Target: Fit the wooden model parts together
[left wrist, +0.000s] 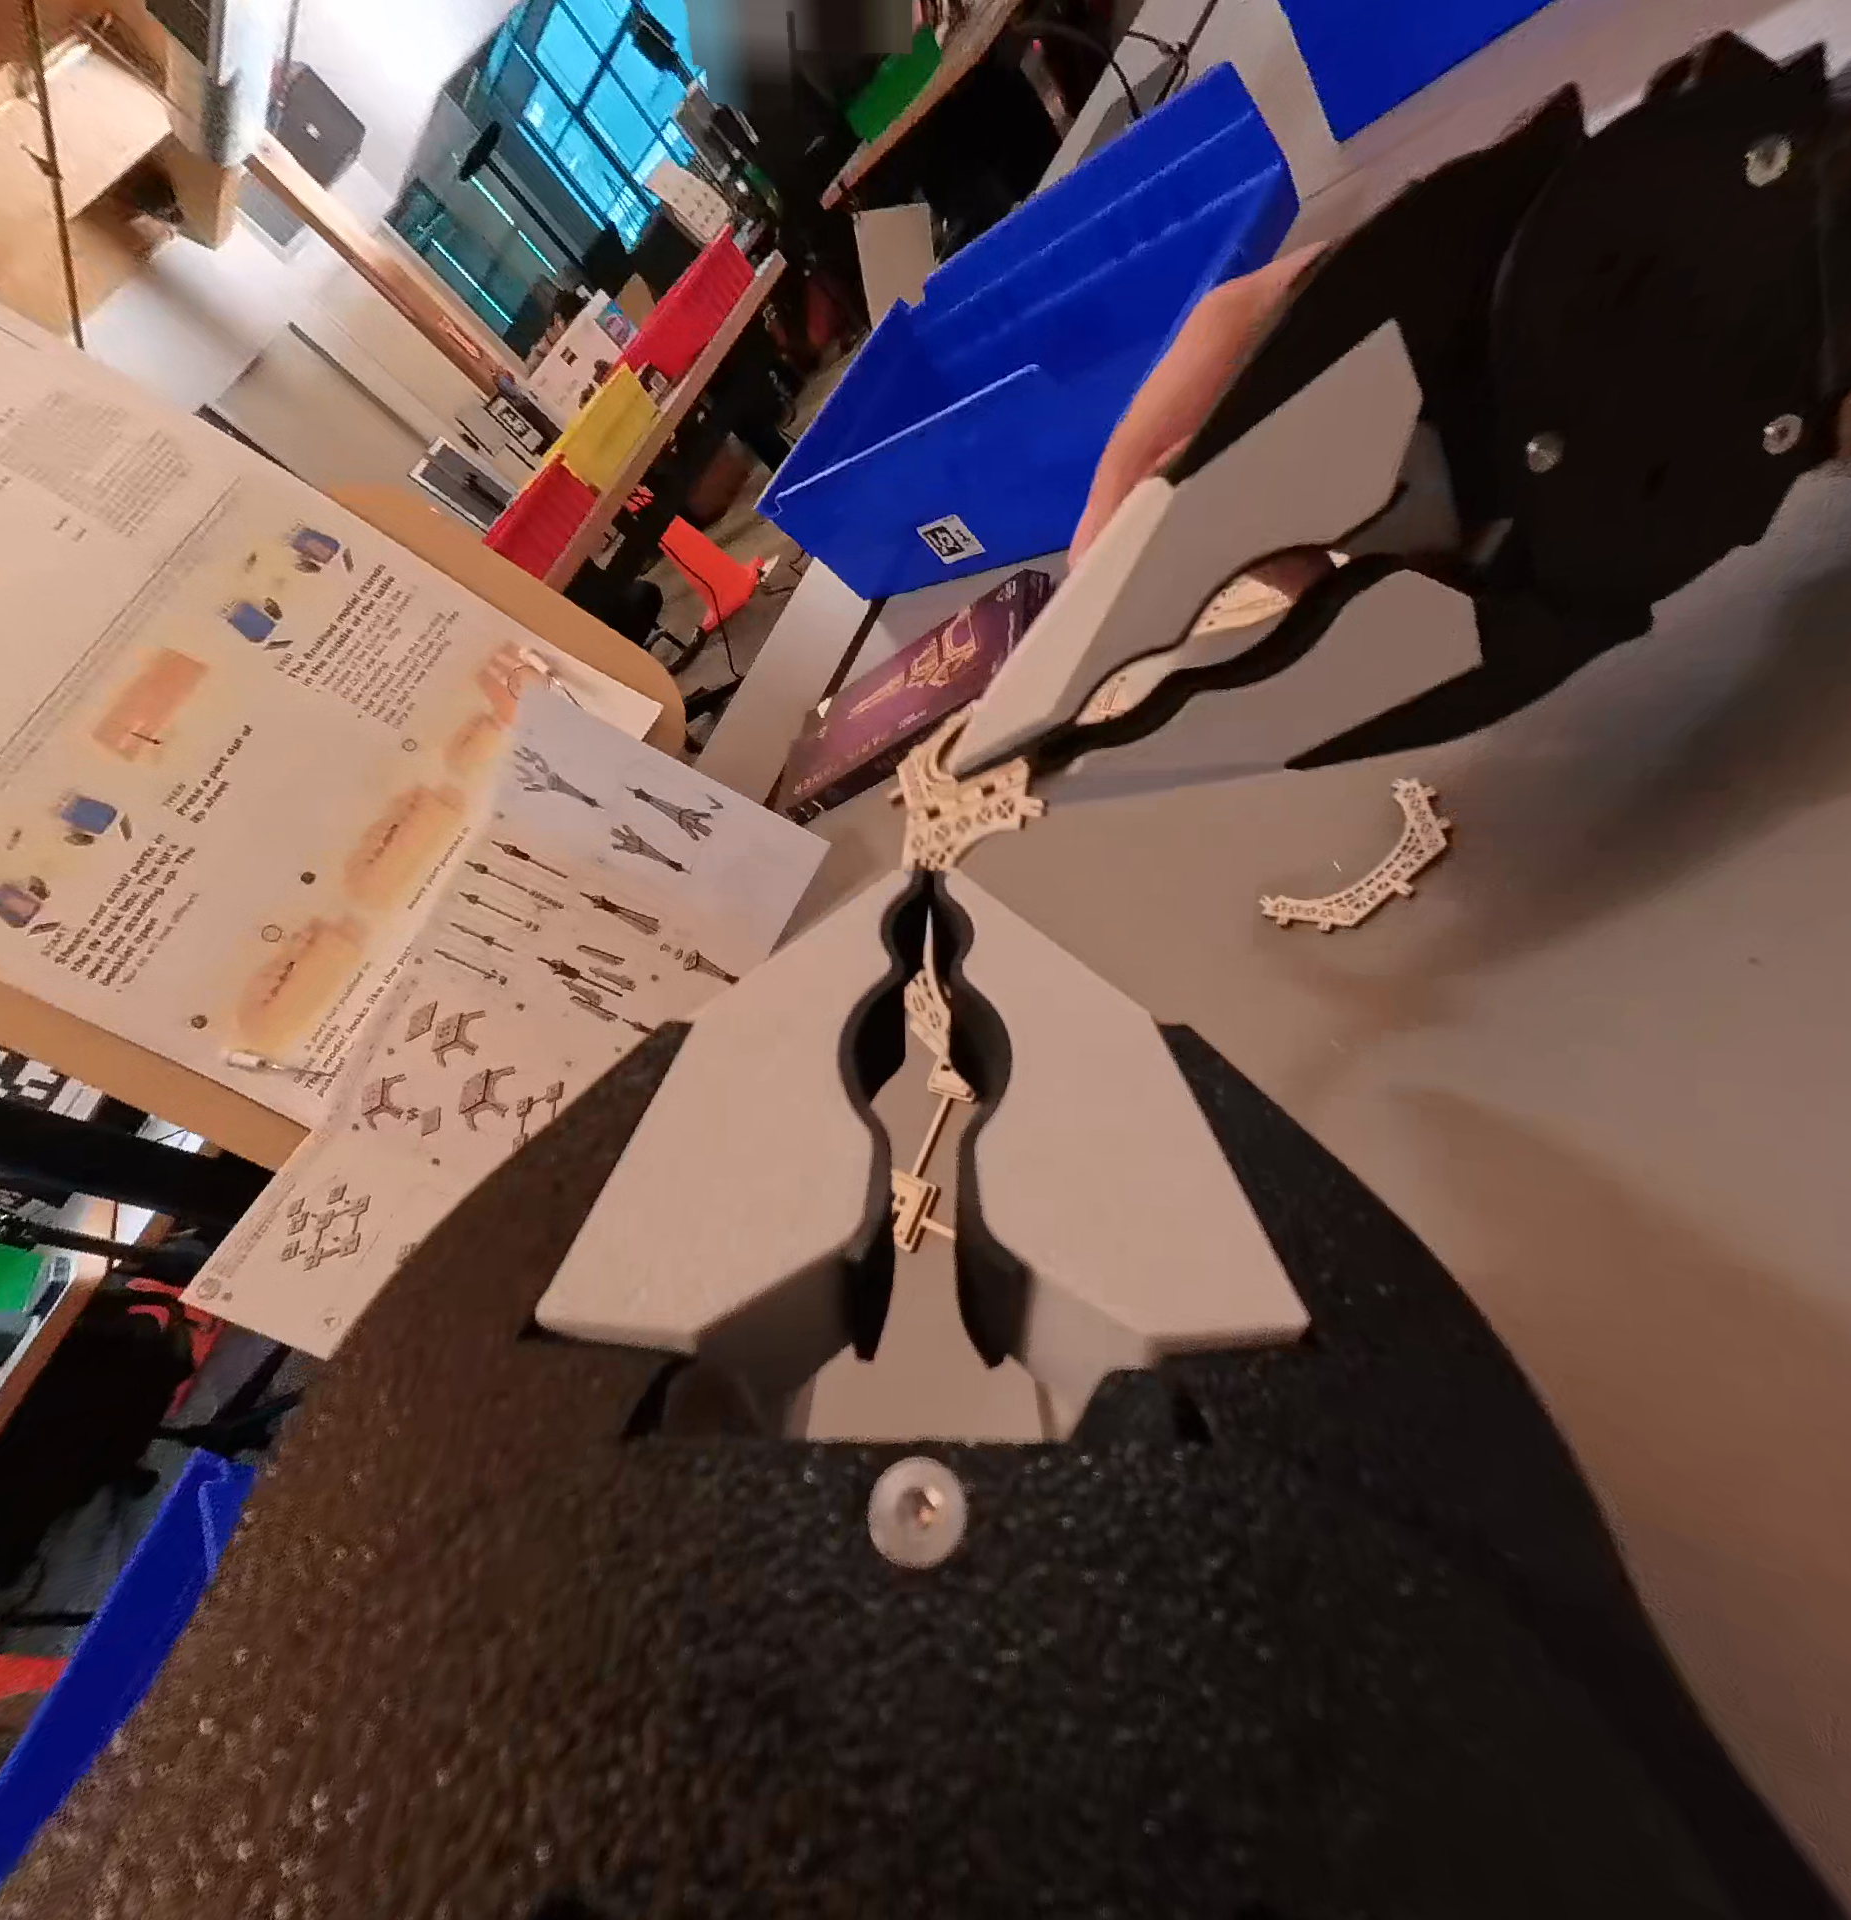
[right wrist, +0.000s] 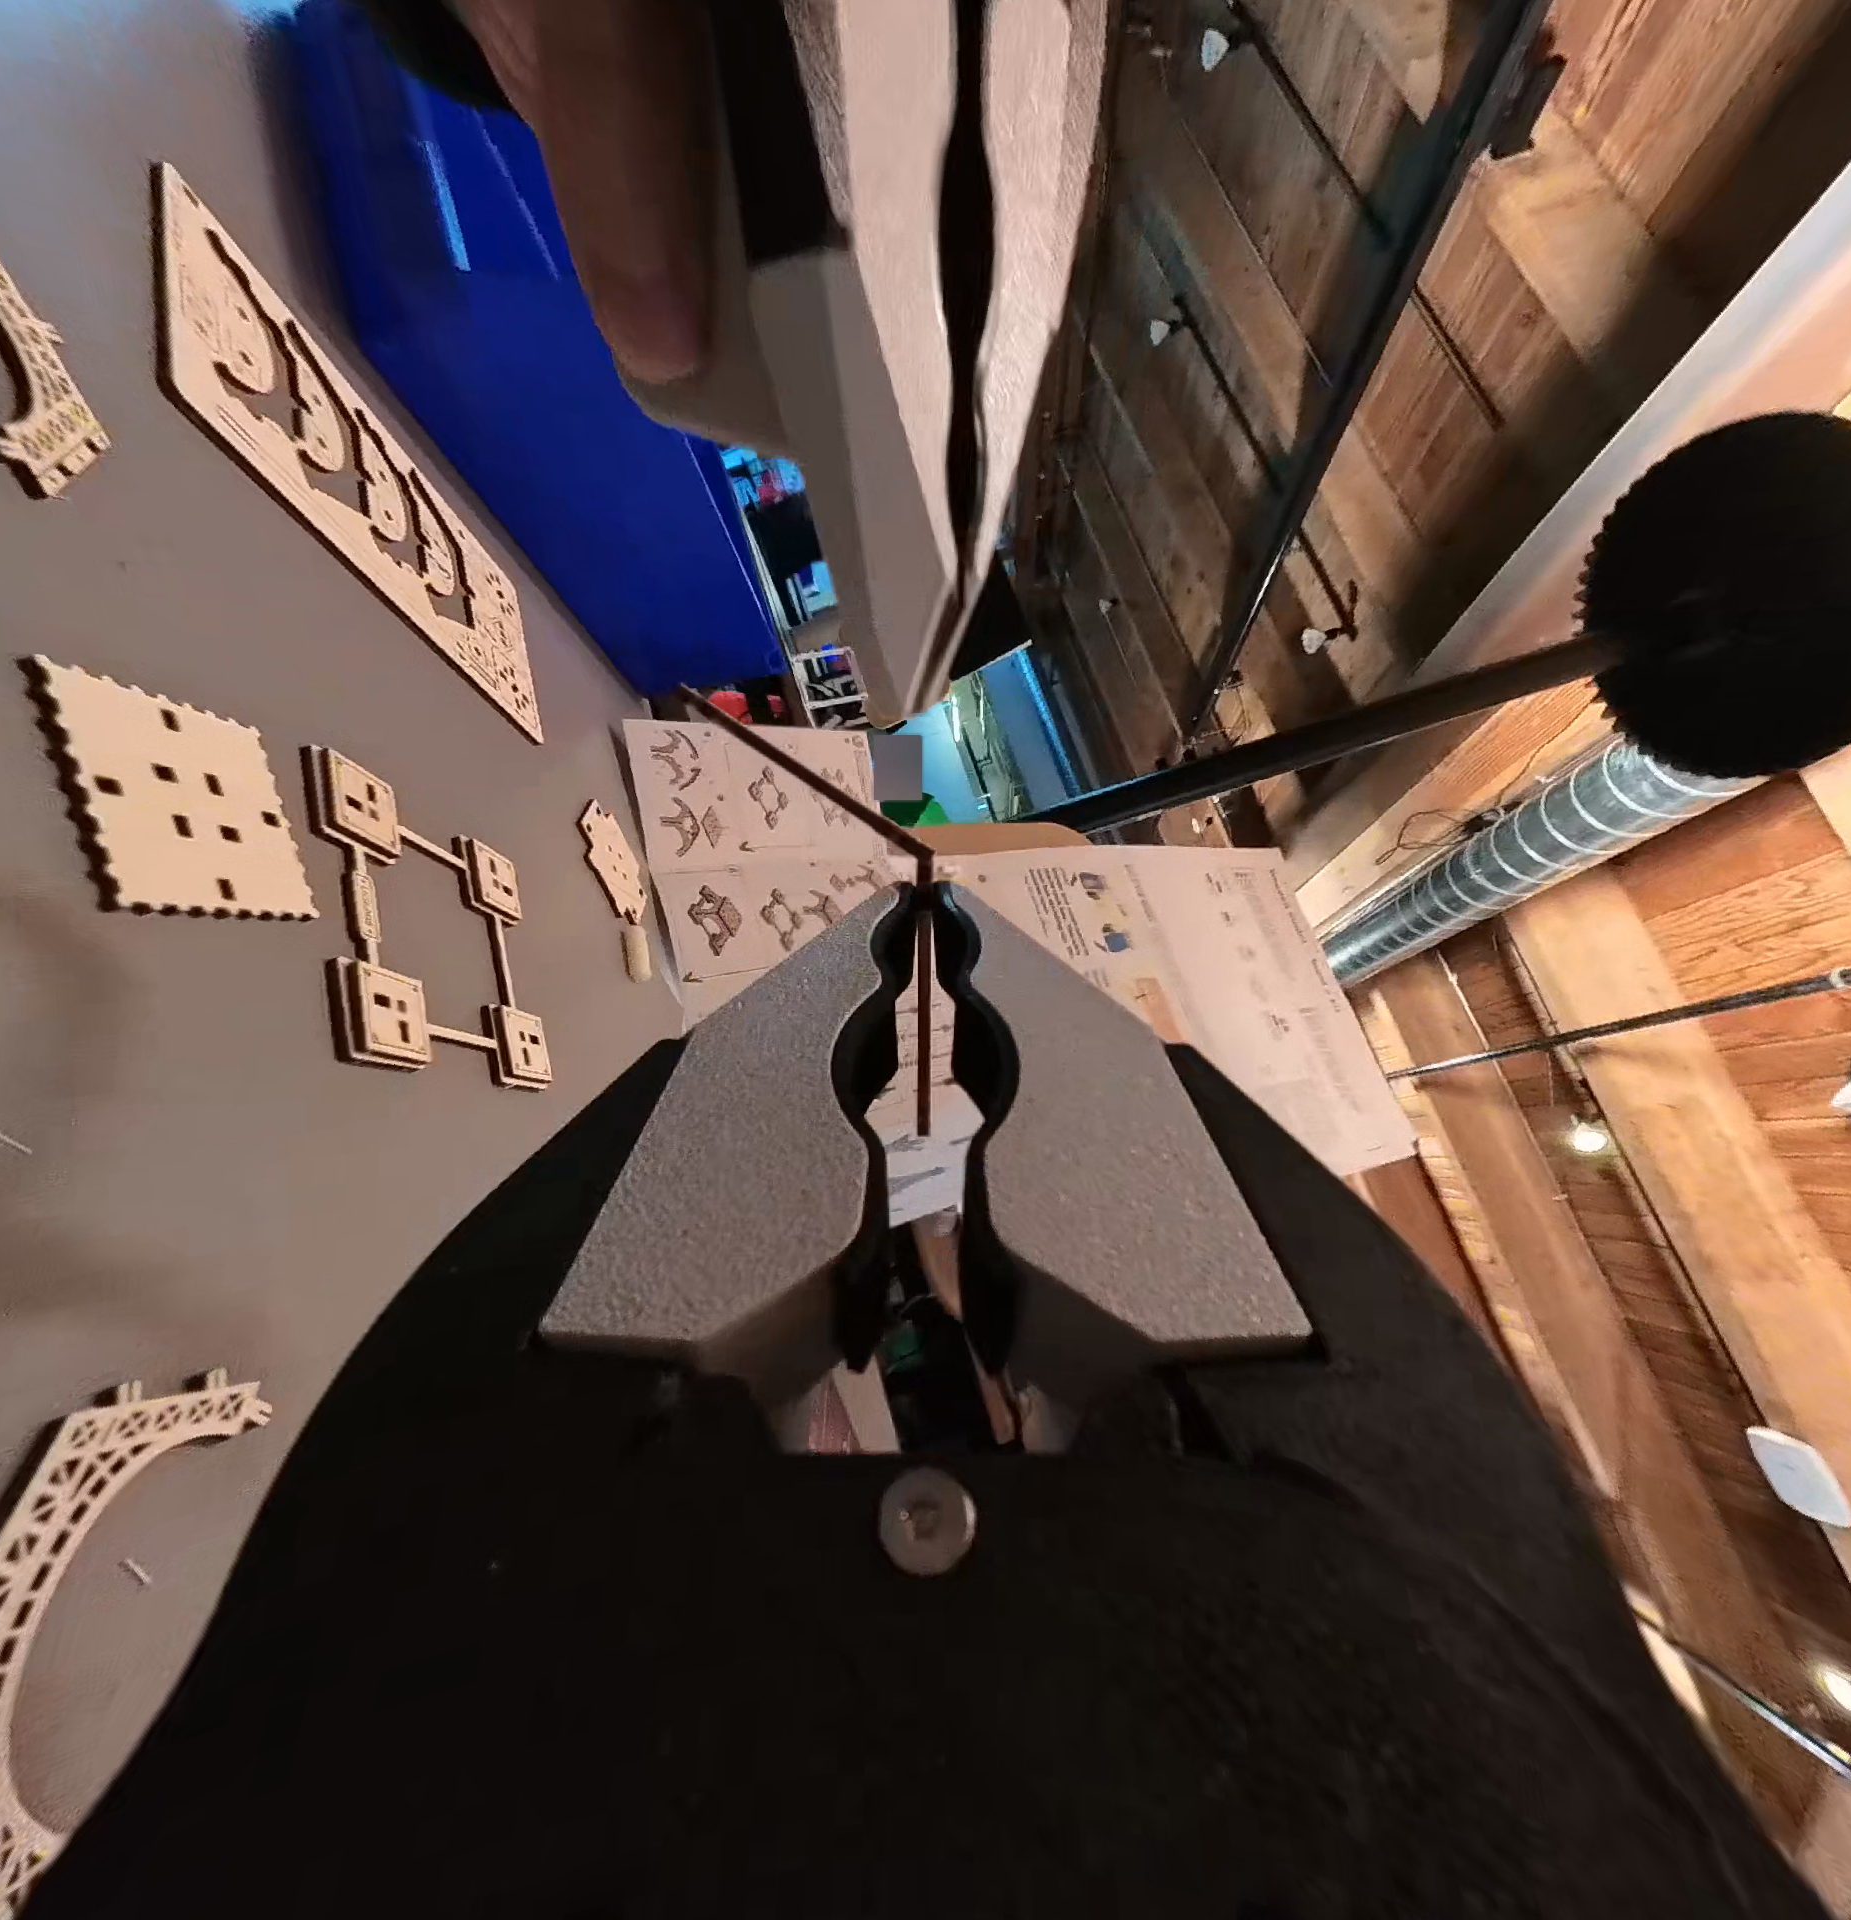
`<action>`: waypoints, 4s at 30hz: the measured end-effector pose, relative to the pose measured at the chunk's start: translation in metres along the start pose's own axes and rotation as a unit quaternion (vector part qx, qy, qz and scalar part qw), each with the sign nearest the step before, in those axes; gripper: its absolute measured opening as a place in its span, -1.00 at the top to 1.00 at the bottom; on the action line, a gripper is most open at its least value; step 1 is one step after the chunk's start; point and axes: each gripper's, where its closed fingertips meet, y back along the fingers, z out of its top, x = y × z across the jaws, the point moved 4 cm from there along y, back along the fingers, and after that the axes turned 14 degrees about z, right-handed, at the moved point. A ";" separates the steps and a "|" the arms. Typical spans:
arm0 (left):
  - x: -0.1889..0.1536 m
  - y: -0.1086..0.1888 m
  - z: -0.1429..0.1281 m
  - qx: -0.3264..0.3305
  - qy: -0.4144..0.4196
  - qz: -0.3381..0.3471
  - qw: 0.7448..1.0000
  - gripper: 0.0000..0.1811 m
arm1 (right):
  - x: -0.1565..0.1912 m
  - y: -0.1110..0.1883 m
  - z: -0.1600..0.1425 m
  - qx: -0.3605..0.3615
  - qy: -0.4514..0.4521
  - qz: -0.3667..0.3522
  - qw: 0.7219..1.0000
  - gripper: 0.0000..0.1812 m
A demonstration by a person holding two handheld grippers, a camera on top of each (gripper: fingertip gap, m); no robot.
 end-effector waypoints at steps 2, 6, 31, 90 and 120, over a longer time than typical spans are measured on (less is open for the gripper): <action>-0.002 -0.001 0.002 -0.004 0.013 -0.005 1.000 1.00 | 0.002 0.000 0.006 -0.010 0.003 0.008 1.000 1.00; -0.005 -0.003 -0.001 0.004 0.017 -0.014 1.000 1.00 | 0.004 0.000 0.010 -0.021 -0.005 0.017 1.000 1.00; -0.012 -0.008 0.000 -0.012 0.022 -0.023 0.999 1.00 | 0.002 0.001 0.006 -0.054 -0.115 0.048 0.991 1.00; -0.023 0.000 -0.031 0.092 -0.067 -0.031 0.993 0.87 | 0.042 -0.006 0.009 -0.168 -0.150 0.206 0.952 0.21; -0.039 0.014 -0.081 0.188 -0.193 -0.011 0.963 0.53 | 0.105 0.030 -0.045 0.031 -0.370 0.568 0.735 0.78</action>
